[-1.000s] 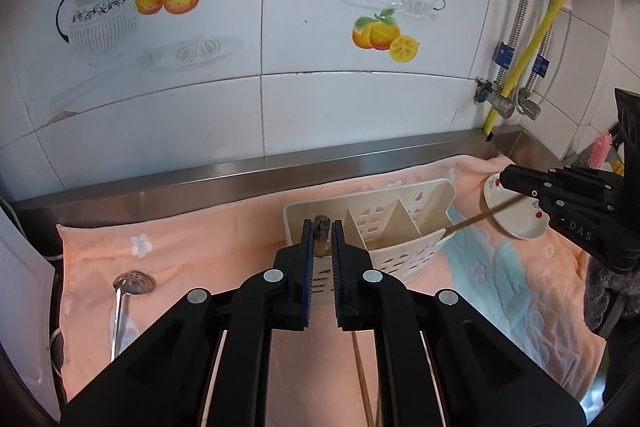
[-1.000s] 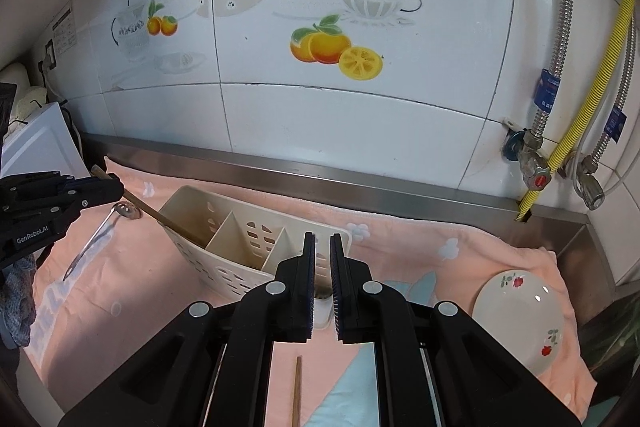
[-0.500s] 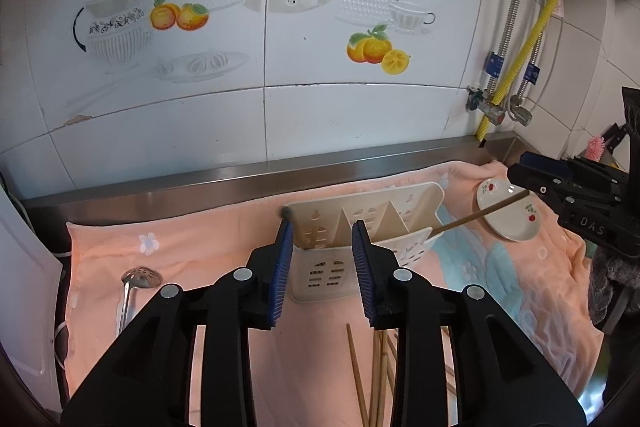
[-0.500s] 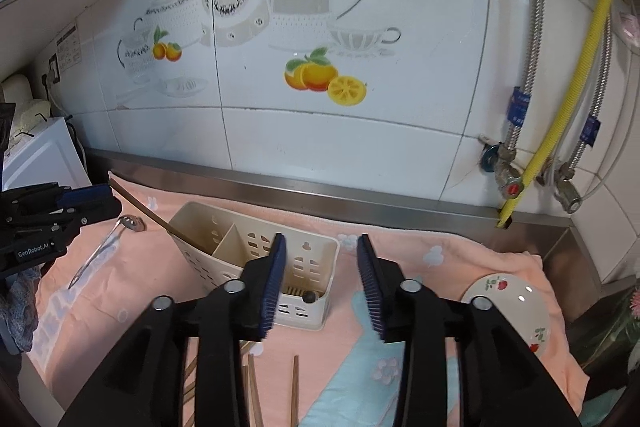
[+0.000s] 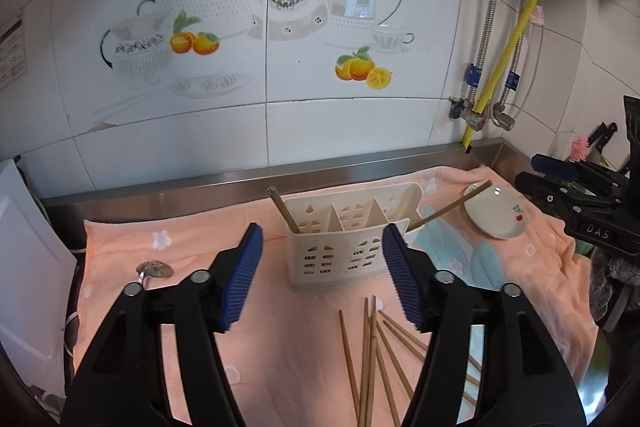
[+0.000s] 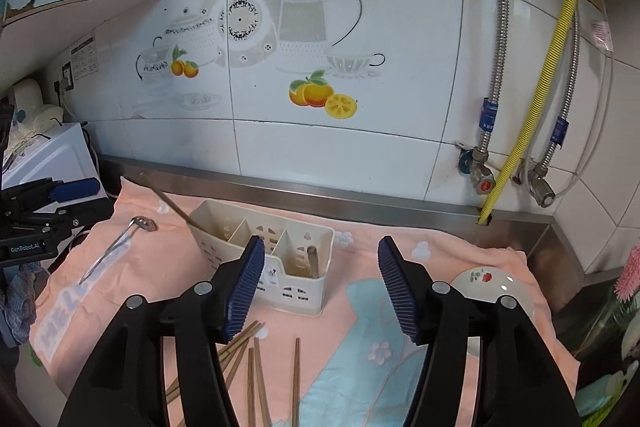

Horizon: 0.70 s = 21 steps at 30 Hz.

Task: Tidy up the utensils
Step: 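Withdraw both open tools from the holder back over the loose chopsticks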

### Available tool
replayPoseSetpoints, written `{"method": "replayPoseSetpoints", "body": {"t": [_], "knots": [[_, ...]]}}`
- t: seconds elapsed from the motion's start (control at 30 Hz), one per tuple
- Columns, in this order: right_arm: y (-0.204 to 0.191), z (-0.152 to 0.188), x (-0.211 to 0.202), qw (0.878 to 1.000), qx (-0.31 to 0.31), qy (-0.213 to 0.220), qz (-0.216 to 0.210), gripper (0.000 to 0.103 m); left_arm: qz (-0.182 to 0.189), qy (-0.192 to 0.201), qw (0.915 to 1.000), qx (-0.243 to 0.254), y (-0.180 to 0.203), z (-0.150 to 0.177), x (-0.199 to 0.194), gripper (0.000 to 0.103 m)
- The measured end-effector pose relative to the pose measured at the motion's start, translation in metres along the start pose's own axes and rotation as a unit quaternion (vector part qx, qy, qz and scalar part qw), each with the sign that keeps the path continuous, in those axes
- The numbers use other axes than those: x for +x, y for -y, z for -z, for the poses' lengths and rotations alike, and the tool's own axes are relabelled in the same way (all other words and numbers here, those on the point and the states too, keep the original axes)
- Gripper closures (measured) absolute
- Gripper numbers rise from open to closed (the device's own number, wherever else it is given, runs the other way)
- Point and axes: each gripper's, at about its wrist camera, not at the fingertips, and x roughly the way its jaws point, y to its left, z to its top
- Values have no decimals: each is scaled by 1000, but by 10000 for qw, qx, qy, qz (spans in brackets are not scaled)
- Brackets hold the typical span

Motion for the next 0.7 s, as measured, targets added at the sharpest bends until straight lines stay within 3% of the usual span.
{"method": "replayPoseSetpoints", "body": {"t": [0.4,0.7], "knots": [[-2,19,-33,9999,10,160,-24,35,-16,141,9999,-7,4,19,-32,25],[-5,48,-59,9997,26,201,-151,32,51,179,9998,-18,6,51,-52,17]]}}
